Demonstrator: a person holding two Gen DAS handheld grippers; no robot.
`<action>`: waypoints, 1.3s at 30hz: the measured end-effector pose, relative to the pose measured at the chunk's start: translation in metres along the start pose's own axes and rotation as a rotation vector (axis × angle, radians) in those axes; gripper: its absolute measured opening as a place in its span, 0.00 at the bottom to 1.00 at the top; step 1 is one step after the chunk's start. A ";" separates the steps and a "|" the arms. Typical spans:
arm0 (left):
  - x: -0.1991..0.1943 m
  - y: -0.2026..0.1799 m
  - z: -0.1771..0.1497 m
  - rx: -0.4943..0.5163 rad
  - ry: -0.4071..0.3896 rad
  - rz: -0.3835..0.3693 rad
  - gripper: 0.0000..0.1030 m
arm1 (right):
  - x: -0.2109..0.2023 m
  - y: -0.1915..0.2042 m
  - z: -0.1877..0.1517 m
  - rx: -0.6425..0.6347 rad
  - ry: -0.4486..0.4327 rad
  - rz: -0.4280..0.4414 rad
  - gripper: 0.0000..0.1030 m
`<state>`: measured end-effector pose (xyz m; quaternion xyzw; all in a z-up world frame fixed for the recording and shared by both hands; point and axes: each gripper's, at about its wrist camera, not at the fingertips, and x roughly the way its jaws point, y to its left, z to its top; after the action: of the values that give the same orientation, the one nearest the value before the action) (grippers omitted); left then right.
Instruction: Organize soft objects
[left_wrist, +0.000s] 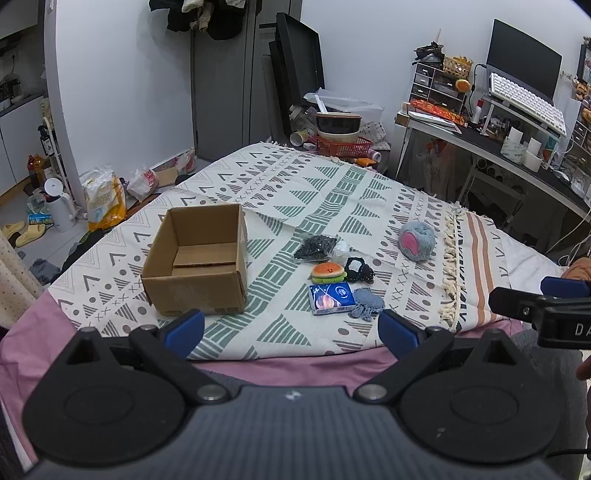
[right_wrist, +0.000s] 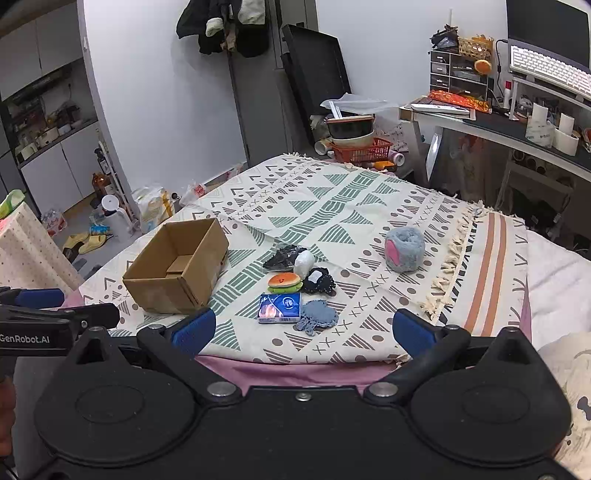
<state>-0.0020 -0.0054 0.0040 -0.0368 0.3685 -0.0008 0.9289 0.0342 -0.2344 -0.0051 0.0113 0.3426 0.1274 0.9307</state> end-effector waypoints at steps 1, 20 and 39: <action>0.000 0.000 0.000 0.001 0.000 0.000 0.97 | 0.002 0.000 0.000 0.001 0.001 0.000 1.00; -0.001 0.002 0.002 -0.003 -0.003 -0.001 0.97 | -0.002 -0.002 0.000 -0.003 -0.006 -0.009 1.00; -0.009 0.009 0.010 -0.010 -0.017 -0.003 0.97 | -0.006 -0.004 0.005 0.013 -0.018 -0.029 1.00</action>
<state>-0.0015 0.0041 0.0167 -0.0418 0.3606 -0.0003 0.9318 0.0341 -0.2393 0.0017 0.0138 0.3353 0.1117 0.9354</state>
